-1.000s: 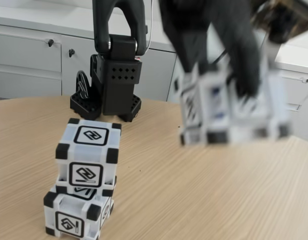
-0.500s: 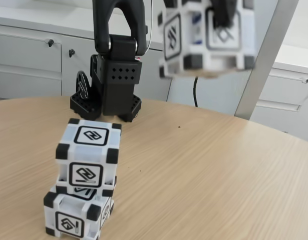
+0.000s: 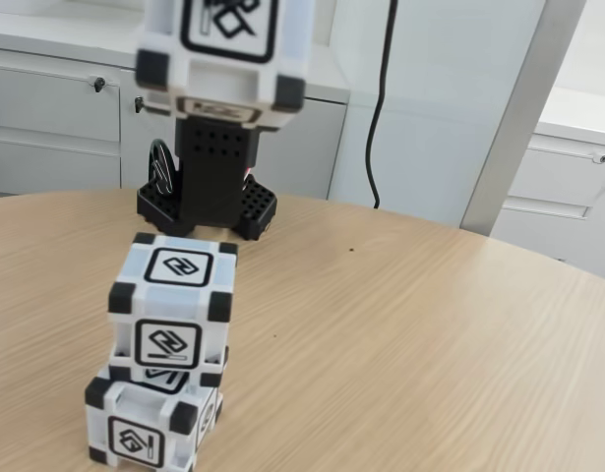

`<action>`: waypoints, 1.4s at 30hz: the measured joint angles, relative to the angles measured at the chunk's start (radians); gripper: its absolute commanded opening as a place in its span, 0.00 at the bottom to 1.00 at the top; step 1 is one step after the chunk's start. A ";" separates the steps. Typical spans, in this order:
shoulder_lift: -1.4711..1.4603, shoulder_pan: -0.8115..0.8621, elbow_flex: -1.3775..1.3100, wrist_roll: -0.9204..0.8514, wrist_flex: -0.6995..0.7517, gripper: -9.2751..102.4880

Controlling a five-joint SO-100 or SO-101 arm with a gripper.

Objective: Stack cubes from left to right.

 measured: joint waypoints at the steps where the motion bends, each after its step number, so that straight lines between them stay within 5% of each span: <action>1: 0.000 -0.002 0.000 -0.008 0.002 0.14; 42: 0.000 0.038 0.362 -0.060 -0.156 0.20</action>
